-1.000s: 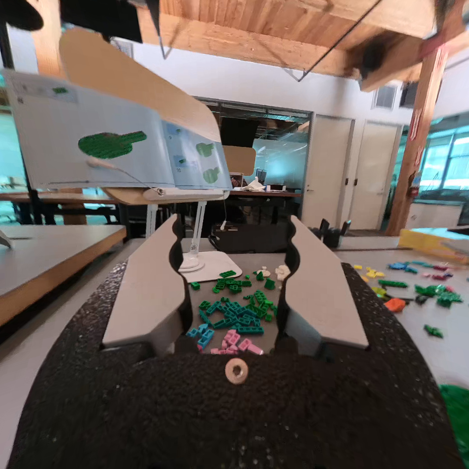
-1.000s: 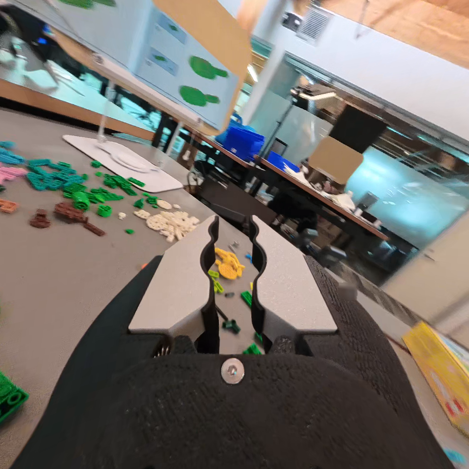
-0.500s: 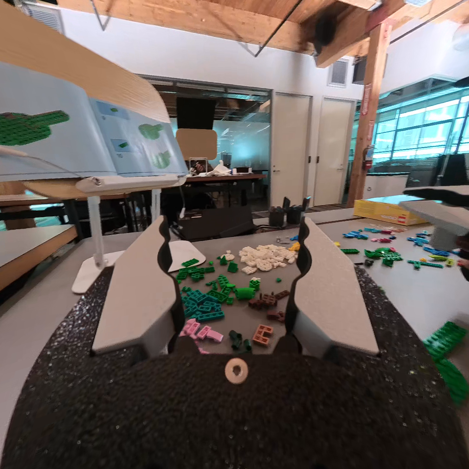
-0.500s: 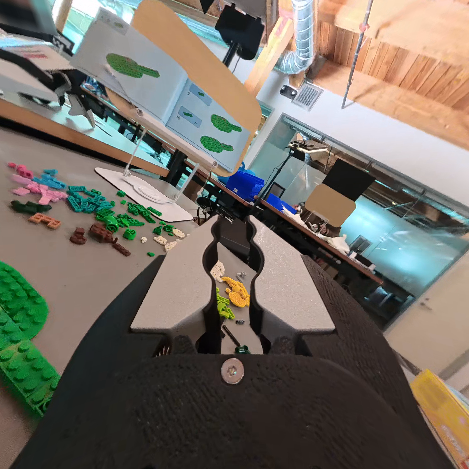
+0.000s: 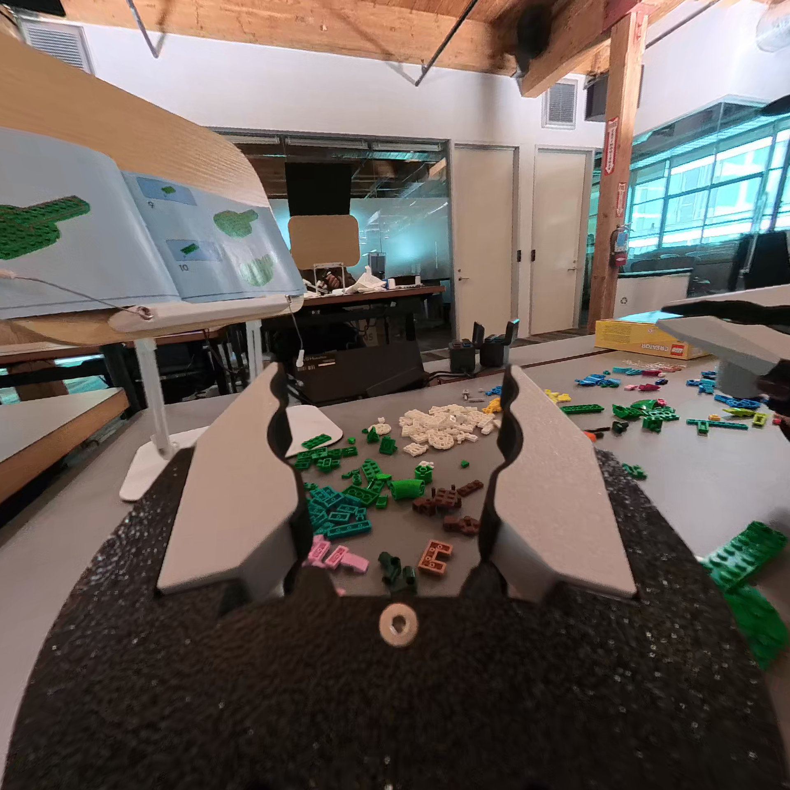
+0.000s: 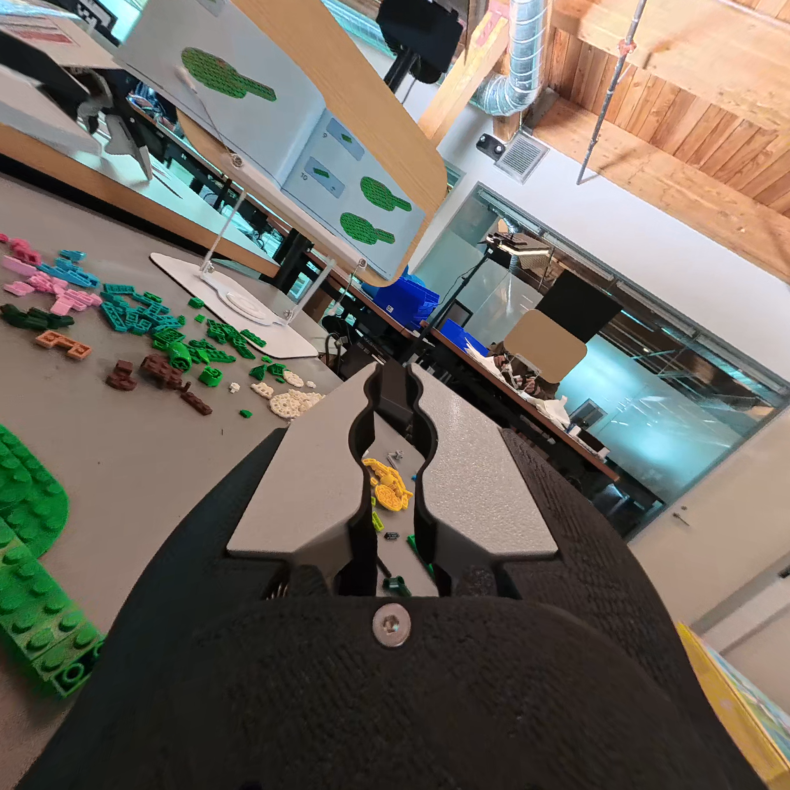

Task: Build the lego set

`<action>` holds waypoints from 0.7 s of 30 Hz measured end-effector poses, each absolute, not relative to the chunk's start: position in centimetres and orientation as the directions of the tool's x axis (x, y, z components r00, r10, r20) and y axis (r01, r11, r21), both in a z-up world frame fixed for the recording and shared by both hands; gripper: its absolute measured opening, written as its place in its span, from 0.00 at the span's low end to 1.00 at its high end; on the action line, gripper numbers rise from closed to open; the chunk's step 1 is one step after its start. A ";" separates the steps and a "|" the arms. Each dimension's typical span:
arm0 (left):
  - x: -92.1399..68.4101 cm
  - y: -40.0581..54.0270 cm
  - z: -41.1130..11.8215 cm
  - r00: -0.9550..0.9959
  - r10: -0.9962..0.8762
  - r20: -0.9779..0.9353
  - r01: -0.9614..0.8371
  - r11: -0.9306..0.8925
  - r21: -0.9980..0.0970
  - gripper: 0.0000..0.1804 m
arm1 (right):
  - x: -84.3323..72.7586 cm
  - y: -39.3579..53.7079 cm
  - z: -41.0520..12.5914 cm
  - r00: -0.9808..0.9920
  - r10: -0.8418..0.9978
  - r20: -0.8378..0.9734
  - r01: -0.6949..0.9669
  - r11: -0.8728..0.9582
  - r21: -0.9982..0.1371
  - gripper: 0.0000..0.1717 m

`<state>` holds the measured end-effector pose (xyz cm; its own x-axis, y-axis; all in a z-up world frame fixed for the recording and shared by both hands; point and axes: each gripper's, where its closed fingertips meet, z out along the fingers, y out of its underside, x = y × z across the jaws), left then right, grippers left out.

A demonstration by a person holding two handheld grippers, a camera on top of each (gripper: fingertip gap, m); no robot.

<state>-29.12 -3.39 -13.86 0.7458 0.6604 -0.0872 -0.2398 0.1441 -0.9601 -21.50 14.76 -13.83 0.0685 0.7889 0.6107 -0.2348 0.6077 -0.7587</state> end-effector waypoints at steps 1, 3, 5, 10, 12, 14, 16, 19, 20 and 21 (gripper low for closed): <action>-29.1 -3.7 -13.8 0.735 0.673 -0.082 -0.242 0.148 -0.959 0.53 | -21.5 14.6 -13.8 0.071 0.780 0.622 -0.236 0.619 -0.749 0.05; -28.9 -4.0 -13.9 0.726 0.684 -0.073 -0.234 0.147 -0.961 0.53 | -21.3 14.1 -13.6 0.077 0.762 0.643 -0.245 0.640 -0.728 0.05; -28.3 -3.7 -14.0 0.735 0.673 -0.078 -0.232 0.142 -0.962 0.53 | -21.1 13.8 -13.3 0.087 0.748 0.658 -0.253 0.655 -0.712 0.05; -26.8 -2.8 -14.0 0.773 0.626 -0.099 -0.240 0.144 -0.960 0.50 | -21.5 13.7 -13.6 0.064 0.771 0.633 -0.241 0.628 -0.740 0.05; -26.6 -2.4 -14.2 0.795 0.599 -0.091 -0.222 0.148 -0.964 0.50 | -21.7 13.6 -13.9 0.030 0.798 0.601 -0.233 0.591 -0.773 0.05; -26.4 -2.0 -14.4 0.813 0.577 -0.083 -0.204 0.148 -0.968 0.50 | -21.7 13.8 -13.8 0.028 0.808 0.588 -0.231 0.578 -0.783 0.05; -26.3 -1.9 -14.2 0.822 0.565 -0.078 -0.201 0.160 -0.966 0.50 | -21.7 14.2 -13.7 0.040 0.805 0.591 -0.226 0.584 -0.780 0.05; -26.0 -1.9 -14.0 0.831 0.551 -0.071 -0.200 0.178 -0.963 0.49 | -21.9 14.5 -14.1 0.028 0.810 0.586 -0.211 0.577 -0.789 0.05; -26.0 -1.9 -14.0 0.833 0.548 -0.072 -0.200 0.178 -0.964 0.49 | -22.0 14.5 -14.2 0.017 0.816 0.578 -0.208 0.569 -0.796 0.05; -26.0 -1.8 -14.1 0.834 0.547 -0.074 -0.200 0.175 -0.964 0.49 | -22.0 14.3 -14.3 0.002 0.820 0.572 -0.210 0.559 -0.802 0.06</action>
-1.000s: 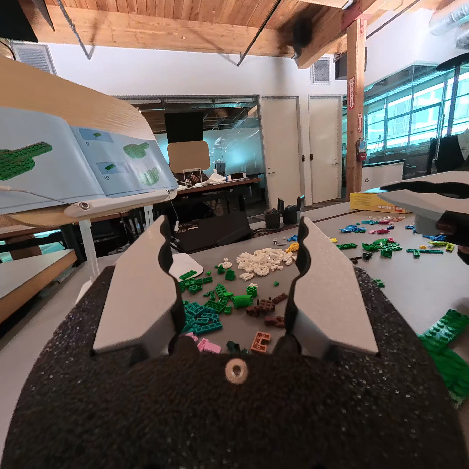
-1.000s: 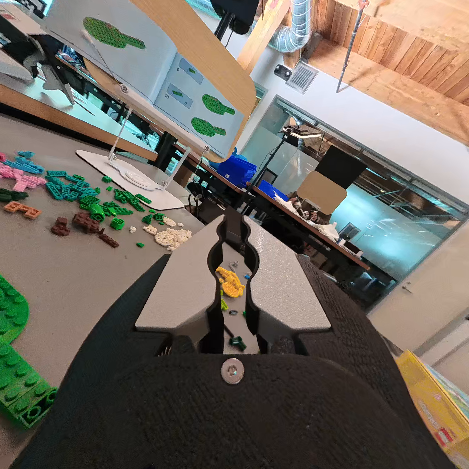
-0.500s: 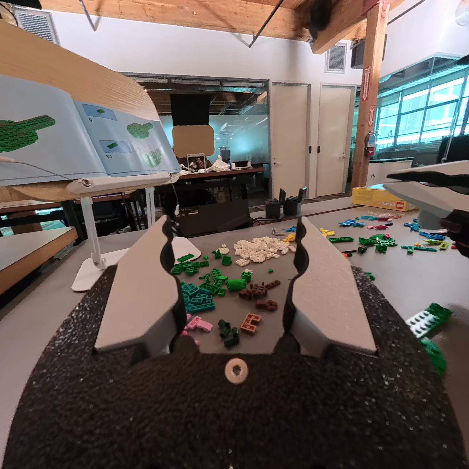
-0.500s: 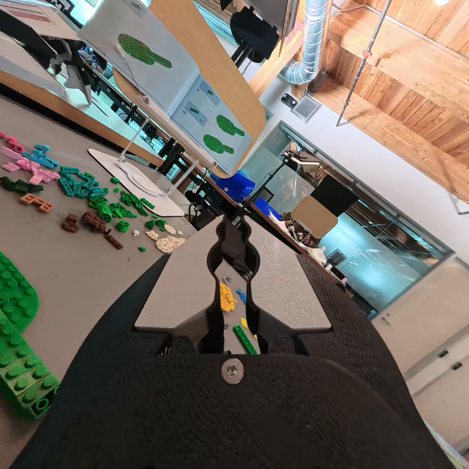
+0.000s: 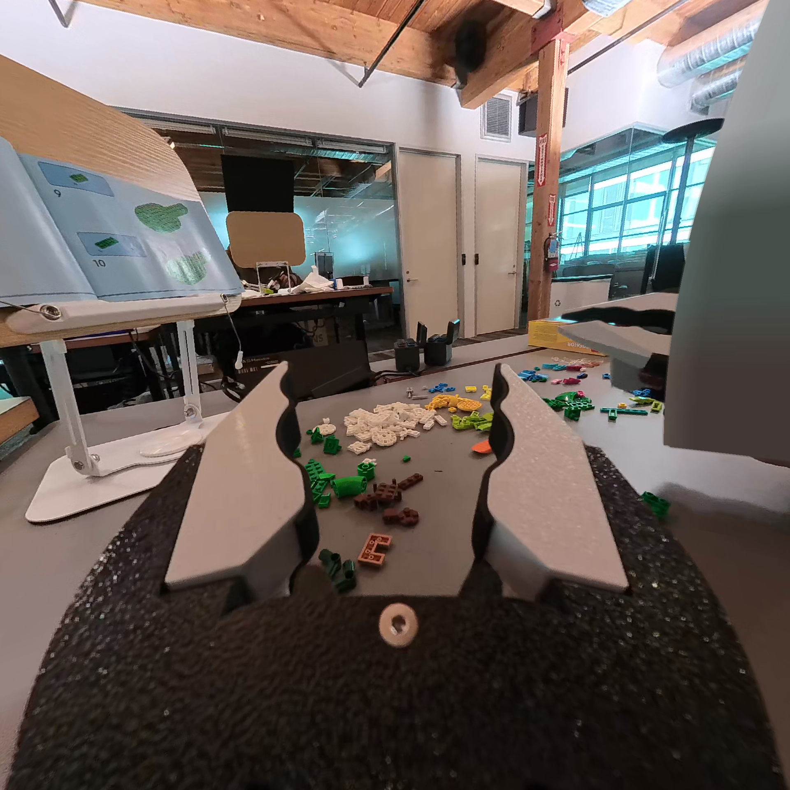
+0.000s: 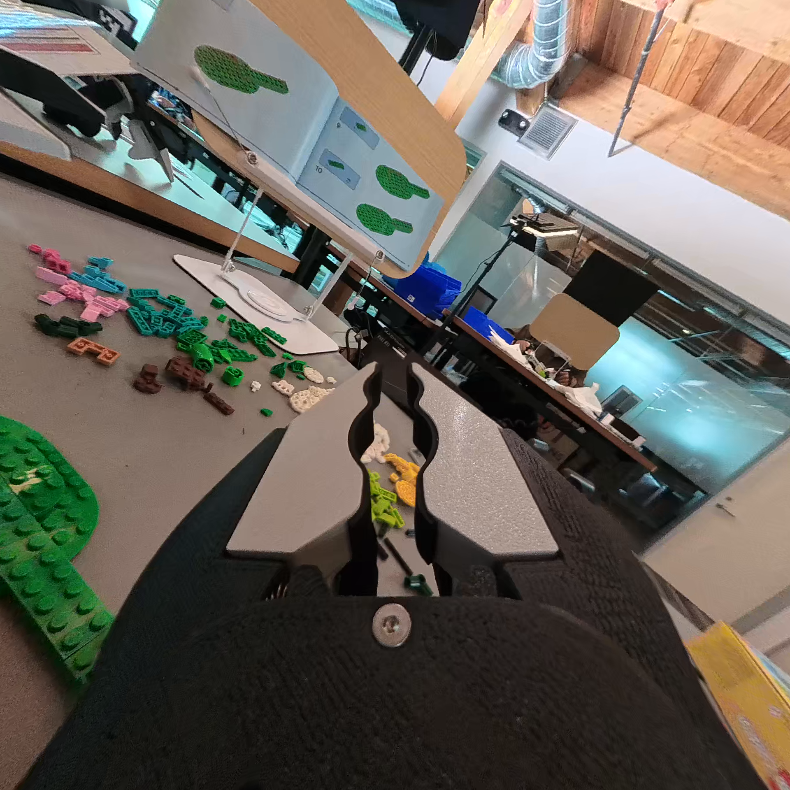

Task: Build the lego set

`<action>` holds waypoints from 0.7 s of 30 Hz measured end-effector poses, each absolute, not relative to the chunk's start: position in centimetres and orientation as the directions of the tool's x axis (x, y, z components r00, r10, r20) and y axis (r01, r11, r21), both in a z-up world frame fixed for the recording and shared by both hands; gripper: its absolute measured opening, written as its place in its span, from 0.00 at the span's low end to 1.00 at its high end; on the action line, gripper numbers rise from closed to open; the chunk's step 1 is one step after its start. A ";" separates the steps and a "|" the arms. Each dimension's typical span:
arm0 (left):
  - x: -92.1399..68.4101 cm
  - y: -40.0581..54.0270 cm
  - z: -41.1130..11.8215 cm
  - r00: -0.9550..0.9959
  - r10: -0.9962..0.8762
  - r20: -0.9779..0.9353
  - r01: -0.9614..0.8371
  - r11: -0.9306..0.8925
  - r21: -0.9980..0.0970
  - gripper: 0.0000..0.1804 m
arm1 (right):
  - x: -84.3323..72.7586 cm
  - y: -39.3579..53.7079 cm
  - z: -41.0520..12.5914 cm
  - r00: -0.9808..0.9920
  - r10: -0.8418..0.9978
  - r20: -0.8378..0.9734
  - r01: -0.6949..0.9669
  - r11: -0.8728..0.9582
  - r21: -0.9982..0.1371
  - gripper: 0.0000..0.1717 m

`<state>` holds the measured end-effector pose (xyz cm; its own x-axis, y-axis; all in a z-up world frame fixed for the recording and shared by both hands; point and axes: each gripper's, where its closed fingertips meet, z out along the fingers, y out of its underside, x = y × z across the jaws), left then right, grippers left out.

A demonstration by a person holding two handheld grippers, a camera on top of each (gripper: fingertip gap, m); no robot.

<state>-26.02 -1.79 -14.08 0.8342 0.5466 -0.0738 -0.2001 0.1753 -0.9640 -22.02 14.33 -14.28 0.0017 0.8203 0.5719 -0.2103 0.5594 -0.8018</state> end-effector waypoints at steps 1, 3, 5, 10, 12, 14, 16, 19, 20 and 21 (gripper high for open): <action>-26.1 -1.8 -14.1 0.832 0.550 -0.076 -0.202 0.172 -0.964 0.50 | -21.9 14.0 -14.3 -0.016 0.824 0.566 -0.225 0.548 -0.805 0.07; -26.3 -2.0 -14.0 0.815 0.572 -0.090 -0.220 0.163 -0.962 0.52 | -21.4 13.6 -13.7 -0.028 0.839 0.544 -0.280 0.516 -0.810 0.08; -26.3 -2.0 -13.9 0.812 0.574 -0.107 -0.236 0.155 -0.959 0.52 | -21.1 13.4 -13.4 -0.036 0.845 0.534 -0.306 0.499 -0.810 0.09; -26.1 -1.5 -14.3 0.827 0.549 -0.121 -0.233 0.140 -0.962 0.50 | -21.3 13.3 -13.6 -0.047 0.844 0.534 -0.296 0.499 -0.814 0.10; -26.0 -1.4 -14.3 0.833 0.541 -0.114 -0.227 0.146 -0.963 0.49 | -21.2 13.1 -13.5 -0.060 0.847 0.529 -0.305 0.489 -0.817 0.10; -26.0 -1.4 -14.3 0.839 0.534 -0.108 -0.220 0.150 -0.964 0.48 | -21.2 13.0 -13.4 -0.068 0.846 0.529 -0.306 0.487 -0.818 0.11; -26.0 -1.3 -14.5 0.843 0.527 -0.108 -0.215 0.146 -0.966 0.48 | -21.1 13.0 -13.3 -0.069 0.847 0.527 -0.308 0.485 -0.819 0.11; -25.8 -1.1 -14.5 0.851 0.514 -0.107 -0.211 0.148 -0.966 0.47 | -21.0 12.8 -13.2 -0.074 0.849 0.523 -0.313 0.478 -0.821 0.11; -25.8 -1.2 -14.5 0.848 0.518 -0.108 -0.214 0.148 -0.966 0.47 | -21.0 12.7 -13.2 -0.079 0.850 0.521 -0.314 0.475 -0.822 0.11; -25.9 -1.4 -14.4 0.840 0.532 -0.110 -0.219 0.147 -0.965 0.48 | -21.0 12.7 -13.3 -0.084 0.851 0.519 -0.312 0.472 -0.824 0.11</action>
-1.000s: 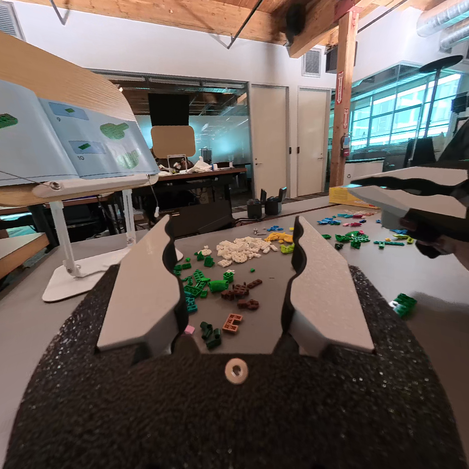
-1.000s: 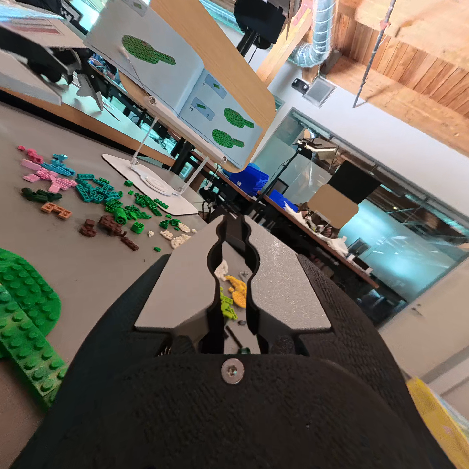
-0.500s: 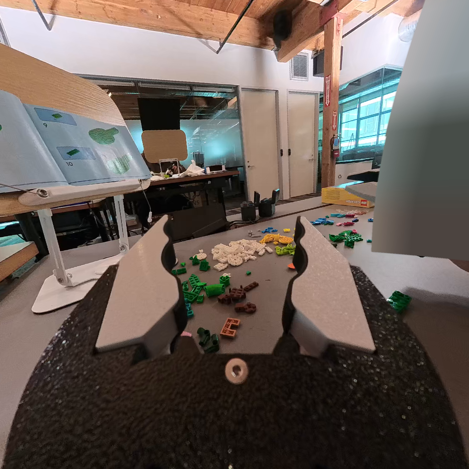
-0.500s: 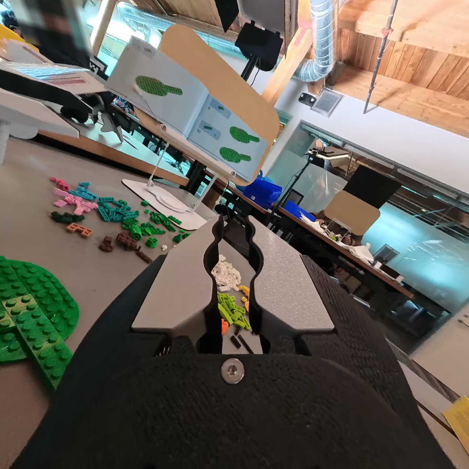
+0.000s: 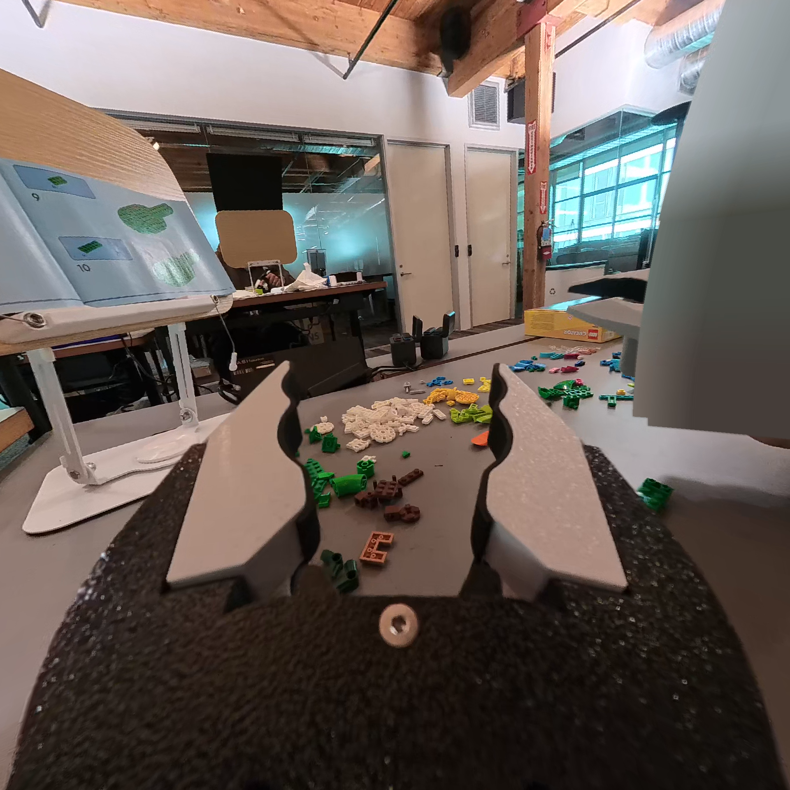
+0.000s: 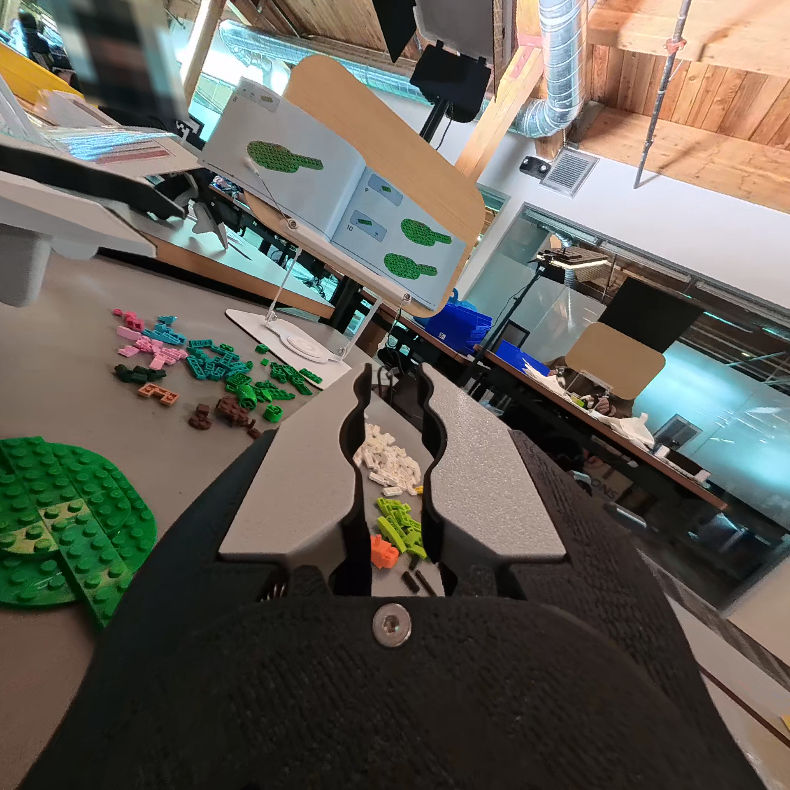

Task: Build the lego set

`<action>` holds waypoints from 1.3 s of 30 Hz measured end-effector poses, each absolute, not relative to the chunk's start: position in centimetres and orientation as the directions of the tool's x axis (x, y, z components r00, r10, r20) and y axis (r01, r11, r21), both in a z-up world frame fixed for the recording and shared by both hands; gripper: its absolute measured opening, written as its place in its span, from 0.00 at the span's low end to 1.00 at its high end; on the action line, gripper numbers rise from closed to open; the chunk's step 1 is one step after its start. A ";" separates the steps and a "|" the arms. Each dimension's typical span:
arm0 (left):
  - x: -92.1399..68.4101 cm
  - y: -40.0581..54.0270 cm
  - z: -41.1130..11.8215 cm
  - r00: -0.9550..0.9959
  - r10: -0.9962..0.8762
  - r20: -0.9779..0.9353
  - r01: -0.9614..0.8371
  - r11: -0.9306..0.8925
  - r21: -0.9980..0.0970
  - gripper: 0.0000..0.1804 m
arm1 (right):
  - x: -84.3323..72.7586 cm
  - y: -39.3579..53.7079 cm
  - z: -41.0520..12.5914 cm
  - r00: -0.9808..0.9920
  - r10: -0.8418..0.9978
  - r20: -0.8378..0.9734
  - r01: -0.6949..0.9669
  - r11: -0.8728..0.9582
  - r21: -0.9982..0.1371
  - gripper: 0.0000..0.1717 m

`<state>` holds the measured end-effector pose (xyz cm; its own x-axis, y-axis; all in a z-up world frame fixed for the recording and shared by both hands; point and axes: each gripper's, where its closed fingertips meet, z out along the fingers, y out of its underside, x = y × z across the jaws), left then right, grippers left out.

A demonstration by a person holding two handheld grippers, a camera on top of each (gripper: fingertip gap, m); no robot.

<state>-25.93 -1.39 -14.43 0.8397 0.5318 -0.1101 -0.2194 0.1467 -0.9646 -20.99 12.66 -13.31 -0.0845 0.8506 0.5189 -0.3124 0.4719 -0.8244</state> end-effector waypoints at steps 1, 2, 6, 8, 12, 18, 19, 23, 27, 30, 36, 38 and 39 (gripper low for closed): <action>-26.1 -1.6 -14.3 0.830 0.546 -0.113 -0.227 0.147 -0.963 0.48 | -21.0 12.6 -13.4 -0.089 0.851 0.518 -0.311 0.470 -0.826 0.11; -26.1 -1.8 -14.2 0.826 0.553 -0.112 -0.233 0.152 -0.961 0.48 | -21.1 12.5 -13.6 -0.094 0.850 0.519 -0.309 0.470 -0.827 0.11; -26.2 -1.6 -14.3 0.835 0.541 -0.098 -0.215 0.158 -0.964 0.48 | -21.2 12.3 -14.1 -0.121 0.850 0.513 -0.293 0.463 -0.836 0.10; -26.1 -1.6 -14.4 0.837 0.538 -0.101 -0.216 0.156 -0.964 0.47 | -21.2 12.4 -14.0 -0.119 0.853 0.508 -0.297 0.458 -0.838 0.10; -25.9 -1.4 -14.4 0.846 0.523 -0.098 -0.211 0.159 -0.965 0.46 | -21.1 12.2 -13.8 -0.126 0.852 0.508 -0.300 0.456 -0.838 0.10; -25.8 -1.3 -14.6 0.862 0.500 -0.078 -0.185 0.169 -0.968 0.44 | -21.2 12.0 -14.1 -0.169 0.853 0.493 -0.288 0.436 -0.853 0.11; -25.8 -1.3 -14.5 0.862 0.500 -0.077 -0.186 0.170 -0.968 0.44 | -21.2 12.0 -14.1 -0.172 0.854 0.492 -0.288 0.434 -0.854 0.11; -25.8 -1.3 -14.5 0.863 0.499 -0.084 -0.192 0.169 -0.967 0.43 | -21.2 11.7 -14.1 -0.173 0.847 0.503 -0.293 0.444 -0.847 0.10; -25.7 -1.1 -14.6 0.866 0.493 -0.090 -0.193 0.163 -0.968 0.42 | -21.1 11.5 -14.1 -0.173 0.840 0.514 -0.298 0.453 -0.840 0.10; -25.6 -1.1 -14.7 0.868 0.488 -0.092 -0.192 0.159 -0.968 0.42 | -21.1 11.5 -14.1 -0.168 0.839 0.518 -0.298 0.458 -0.838 0.10; -25.5 -1.0 -14.8 0.871 0.483 -0.094 -0.191 0.157 -0.969 0.41 | -21.1 11.5 -14.1 -0.168 0.837 0.521 -0.295 0.462 -0.836 0.10; -25.5 -1.0 -14.8 0.871 0.482 -0.094 -0.191 0.157 -0.969 0.41 | -21.1 11.4 -14.1 -0.169 0.836 0.522 -0.296 0.462 -0.836 0.10; -25.5 -1.0 -14.8 0.872 0.481 -0.094 -0.191 0.156 -0.969 0.41 | -21.1 11.4 -14.2 -0.170 0.835 0.523 -0.296 0.463 -0.836 0.10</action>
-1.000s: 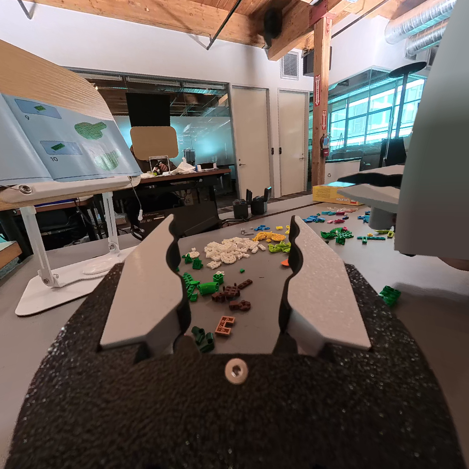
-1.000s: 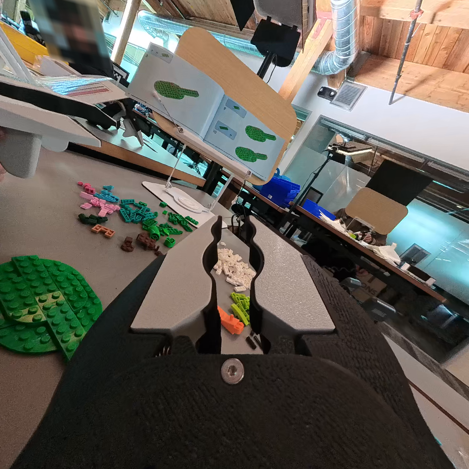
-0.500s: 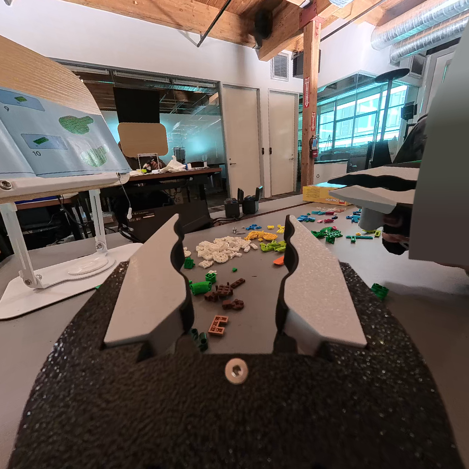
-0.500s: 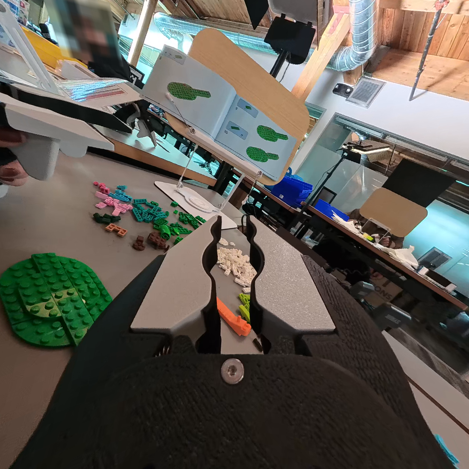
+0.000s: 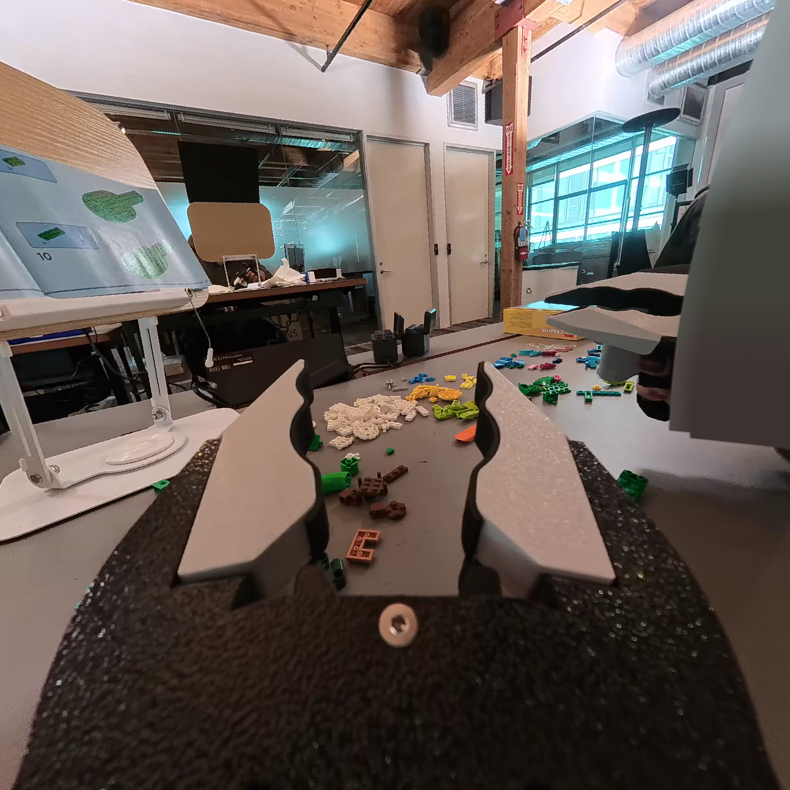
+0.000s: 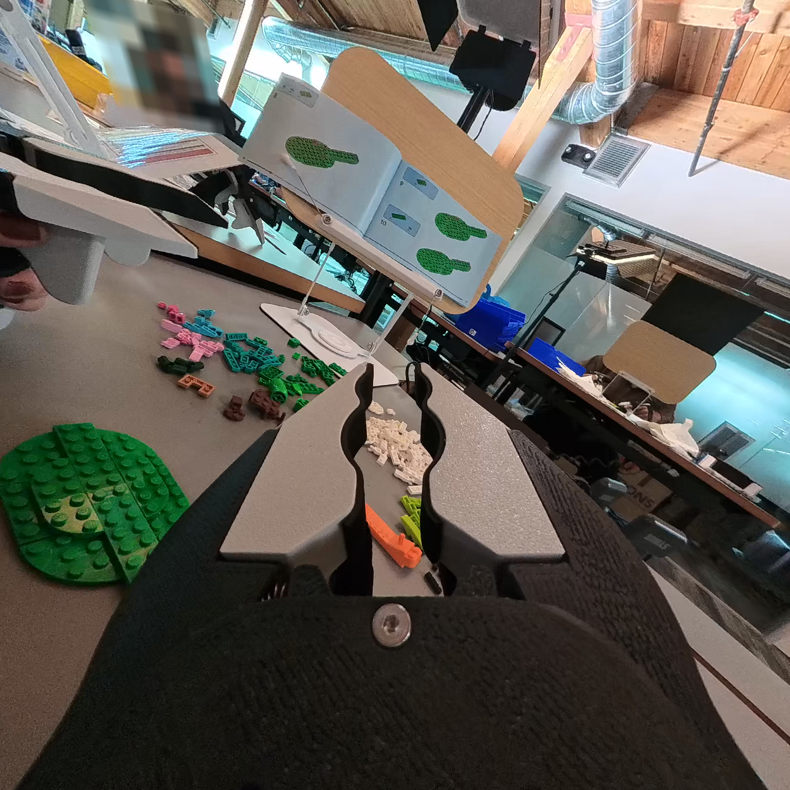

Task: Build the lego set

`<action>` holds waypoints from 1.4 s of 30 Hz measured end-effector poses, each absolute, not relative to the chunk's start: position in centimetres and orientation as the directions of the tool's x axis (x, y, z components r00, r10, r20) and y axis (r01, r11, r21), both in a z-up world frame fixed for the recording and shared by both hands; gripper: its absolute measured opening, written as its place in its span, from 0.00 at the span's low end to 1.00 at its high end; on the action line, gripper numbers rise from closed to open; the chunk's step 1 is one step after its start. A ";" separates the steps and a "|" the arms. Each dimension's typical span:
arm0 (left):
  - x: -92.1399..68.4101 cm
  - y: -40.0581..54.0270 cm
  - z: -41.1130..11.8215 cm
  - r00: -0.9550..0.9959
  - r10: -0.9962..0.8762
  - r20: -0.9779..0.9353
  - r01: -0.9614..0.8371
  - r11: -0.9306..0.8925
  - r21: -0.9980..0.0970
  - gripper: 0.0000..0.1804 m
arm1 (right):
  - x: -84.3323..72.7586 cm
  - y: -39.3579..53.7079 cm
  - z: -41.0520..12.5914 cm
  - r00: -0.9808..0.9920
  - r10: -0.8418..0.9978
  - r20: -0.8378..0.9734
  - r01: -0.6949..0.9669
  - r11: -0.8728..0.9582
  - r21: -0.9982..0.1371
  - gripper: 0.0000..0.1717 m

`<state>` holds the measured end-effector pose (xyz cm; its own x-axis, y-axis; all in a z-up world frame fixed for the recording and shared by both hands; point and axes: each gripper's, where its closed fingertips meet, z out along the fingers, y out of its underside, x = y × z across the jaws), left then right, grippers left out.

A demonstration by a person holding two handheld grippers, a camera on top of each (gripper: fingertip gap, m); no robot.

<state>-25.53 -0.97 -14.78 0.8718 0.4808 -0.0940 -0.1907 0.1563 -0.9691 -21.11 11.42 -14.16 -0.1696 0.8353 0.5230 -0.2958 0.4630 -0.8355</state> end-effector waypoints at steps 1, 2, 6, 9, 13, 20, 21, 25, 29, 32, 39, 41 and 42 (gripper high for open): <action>-25.5 -1.0 -14.8 0.872 0.480 -0.094 -0.190 0.156 -0.969 0.41 | -21.1 11.4 -14.2 -0.170 0.834 0.524 -0.296 0.464 -0.835 0.10; -25.5 -0.9 -14.8 0.873 0.479 -0.094 -0.190 0.156 -0.969 0.41 | -21.1 11.4 -14.2 -0.171 0.833 0.526 -0.295 0.466 -0.834 0.10; -25.5 -0.9 -14.8 0.874 0.476 -0.095 -0.190 0.155 -0.970 0.41 | -21.1 11.2 -14.3 -0.174 0.829 0.531 -0.296 0.470 -0.831 0.10; -25.4 -0.9 -14.8 0.876 0.473 -0.095 -0.189 0.155 -0.970 0.41 | -21.1 11.1 -14.3 -0.176 0.827 0.533 -0.296 0.472 -0.830 0.10; -25.4 -0.8 -14.9 0.877 0.470 -0.095 -0.188 0.154 -0.970 0.41 | -21.1 11.1 -14.3 -0.178 0.827 0.533 -0.296 0.472 -0.831 0.10; -25.5 -1.3 -14.4 0.868 0.488 -0.094 -0.201 0.172 -0.964 0.41 | -18.9 7.7 -16.1 -0.510 0.677 0.531 -0.347 0.403 -0.847 0.11; -25.5 -1.6 -14.1 0.856 0.507 -0.099 -0.220 0.185 -0.958 0.40 | -17.8 6.5 -17.3 -0.641 0.596 0.483 -0.312 0.373 -0.874 0.12; -26.0 -3.3 -12.8 0.798 0.592 -0.109 -0.290 0.220 -0.932 0.39 | -15.9 5.0 -20.7 -0.830 0.428 0.359 -0.166 0.424 -0.890 0.24; -26.1 -3.4 -12.7 0.798 0.594 -0.101 -0.287 0.228 -0.930 0.39 | -15.6 5.5 -23.0 -0.845 0.376 0.381 -0.124 0.555 -0.823 0.26; -26.0 -3.4 -12.7 0.800 0.591 -0.105 -0.290 0.227 -0.930 0.39 | -15.3 6.1 -23.8 -0.862 0.374 0.342 -0.065 0.588 -0.806 0.27; -25.9 -3.1 -13.0 0.808 0.579 -0.105 -0.278 0.220 -0.935 0.38 | -15.3 7.2 -25.5 -0.874 0.385 0.295 0.026 0.644 -0.764 0.26; -25.9 -3.1 -13.0 0.809 0.579 -0.105 -0.277 0.218 -0.936 0.38 | -15.5 7.6 -26.0 -0.872 0.394 0.290 0.047 0.658 -0.751 0.26; -25.9 -3.1 -13.0 0.810 0.577 -0.104 -0.276 0.218 -0.936 0.38 | -15.6 7.8 -26.1 -0.870 0.398 0.290 0.053 0.662 -0.747 0.27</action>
<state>-25.93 -3.06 -13.02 0.8098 0.5773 -0.1045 -0.2760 0.2177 -0.9362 -15.57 7.80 -26.12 -0.8703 0.3979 0.2904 0.0534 0.6622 -0.7474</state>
